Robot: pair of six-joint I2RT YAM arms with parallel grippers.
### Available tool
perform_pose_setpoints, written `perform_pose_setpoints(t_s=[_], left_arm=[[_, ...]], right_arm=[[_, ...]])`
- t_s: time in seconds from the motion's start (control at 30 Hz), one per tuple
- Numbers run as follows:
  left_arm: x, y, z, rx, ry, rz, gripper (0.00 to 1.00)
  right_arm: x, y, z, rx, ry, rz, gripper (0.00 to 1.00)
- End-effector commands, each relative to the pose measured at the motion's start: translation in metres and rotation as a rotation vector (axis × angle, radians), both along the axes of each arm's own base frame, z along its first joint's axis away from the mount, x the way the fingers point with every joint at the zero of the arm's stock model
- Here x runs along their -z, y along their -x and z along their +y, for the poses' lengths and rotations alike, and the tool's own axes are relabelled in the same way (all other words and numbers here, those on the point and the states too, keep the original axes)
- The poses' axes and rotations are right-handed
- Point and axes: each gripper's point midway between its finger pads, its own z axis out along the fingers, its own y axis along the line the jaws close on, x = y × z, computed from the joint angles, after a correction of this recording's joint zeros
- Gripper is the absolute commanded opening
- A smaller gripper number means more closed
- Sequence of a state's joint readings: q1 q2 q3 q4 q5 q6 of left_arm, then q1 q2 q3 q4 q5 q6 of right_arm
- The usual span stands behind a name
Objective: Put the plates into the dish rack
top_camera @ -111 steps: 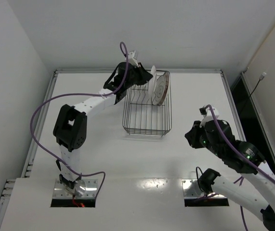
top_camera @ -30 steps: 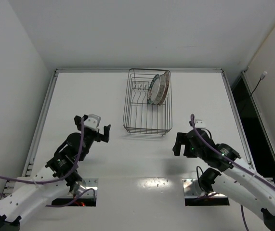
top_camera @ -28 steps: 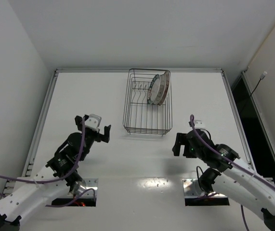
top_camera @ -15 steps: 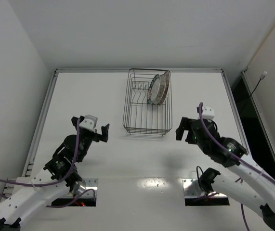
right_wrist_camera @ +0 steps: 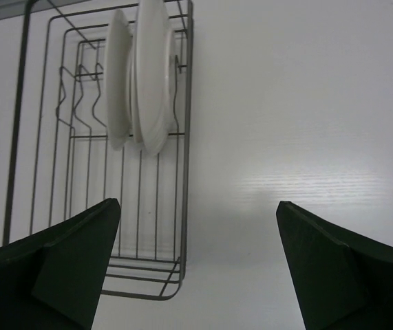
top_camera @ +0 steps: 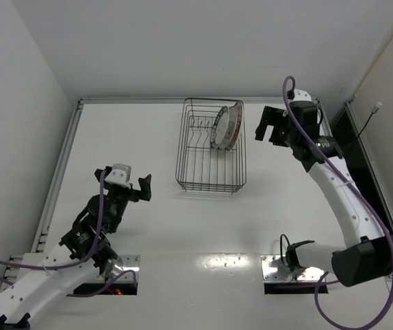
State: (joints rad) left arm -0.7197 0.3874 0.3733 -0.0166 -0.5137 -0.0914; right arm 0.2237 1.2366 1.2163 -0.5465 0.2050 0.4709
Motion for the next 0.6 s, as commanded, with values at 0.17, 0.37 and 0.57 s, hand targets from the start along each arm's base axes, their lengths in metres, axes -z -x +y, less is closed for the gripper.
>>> perform_pose_setpoints(t_s=[0.17,0.37,0.57], left_arm=[[-0.02,0.002,-0.018,0.069,0.078,0.029,1.0],[-0.002,-0.002,-0.033,0.115,0.04,0.1,1.0],[0.0,-0.001,-0.038,0.135,0.034,0.109,1.0]], right_arm=[[-0.004,0.023,0.007,-0.075,-0.045,0.133,1.0],[0.008,0.076,-0.006,-0.055,-0.053,0.097,1.0],[0.013,0.096,-0.011,-0.042,-0.056,0.096,1.0]])
